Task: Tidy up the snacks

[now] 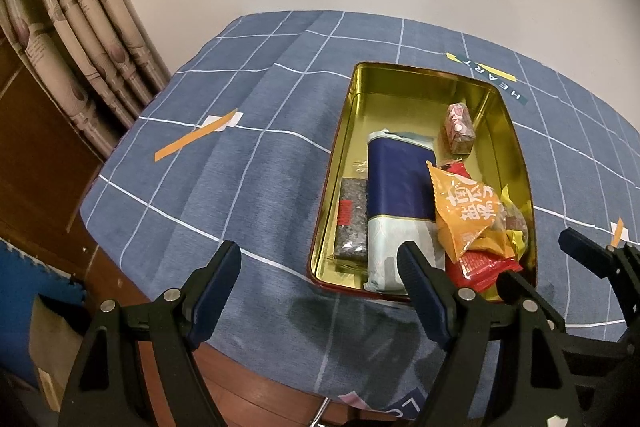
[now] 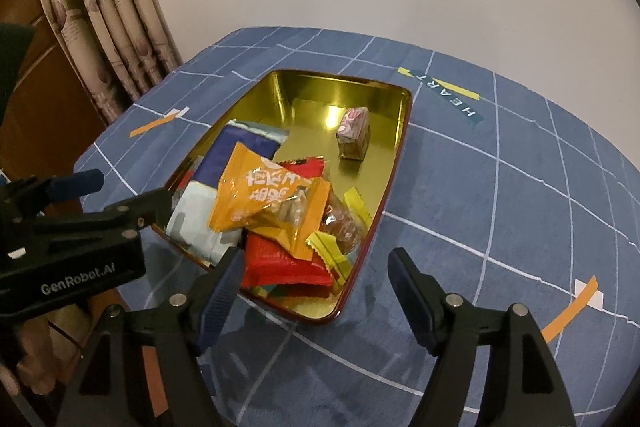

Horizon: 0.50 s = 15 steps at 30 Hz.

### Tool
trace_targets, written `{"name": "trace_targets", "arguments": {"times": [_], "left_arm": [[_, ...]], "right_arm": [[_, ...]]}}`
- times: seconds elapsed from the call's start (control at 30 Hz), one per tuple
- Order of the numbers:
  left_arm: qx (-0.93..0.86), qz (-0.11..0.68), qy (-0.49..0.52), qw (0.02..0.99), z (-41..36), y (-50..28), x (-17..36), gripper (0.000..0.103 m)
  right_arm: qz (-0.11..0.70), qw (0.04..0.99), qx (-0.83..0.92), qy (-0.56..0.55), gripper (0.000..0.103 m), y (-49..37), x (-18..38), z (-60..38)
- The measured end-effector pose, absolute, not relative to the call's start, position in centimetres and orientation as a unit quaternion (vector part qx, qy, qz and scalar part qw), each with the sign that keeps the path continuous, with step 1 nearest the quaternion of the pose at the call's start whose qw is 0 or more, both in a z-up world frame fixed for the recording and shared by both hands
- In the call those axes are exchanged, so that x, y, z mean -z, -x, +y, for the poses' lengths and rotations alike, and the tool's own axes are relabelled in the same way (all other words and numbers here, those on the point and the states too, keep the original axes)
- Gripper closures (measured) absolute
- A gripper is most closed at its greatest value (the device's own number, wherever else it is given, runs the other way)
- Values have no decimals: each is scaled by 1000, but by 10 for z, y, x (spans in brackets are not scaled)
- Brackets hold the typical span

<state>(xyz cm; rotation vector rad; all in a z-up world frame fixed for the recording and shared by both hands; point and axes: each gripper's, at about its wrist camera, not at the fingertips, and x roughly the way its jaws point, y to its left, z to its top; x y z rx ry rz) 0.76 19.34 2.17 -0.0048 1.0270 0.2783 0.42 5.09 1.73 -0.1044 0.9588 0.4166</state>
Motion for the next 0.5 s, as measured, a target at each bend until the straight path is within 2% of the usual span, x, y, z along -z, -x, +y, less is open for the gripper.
{"name": "trace_targets", "arguments": {"times": [0.5], "left_arm": [[-133, 487, 5, 863, 196, -8, -22, 25]], "right_arm": [[462, 860, -208, 61, 27, -3, -16, 57]]}}
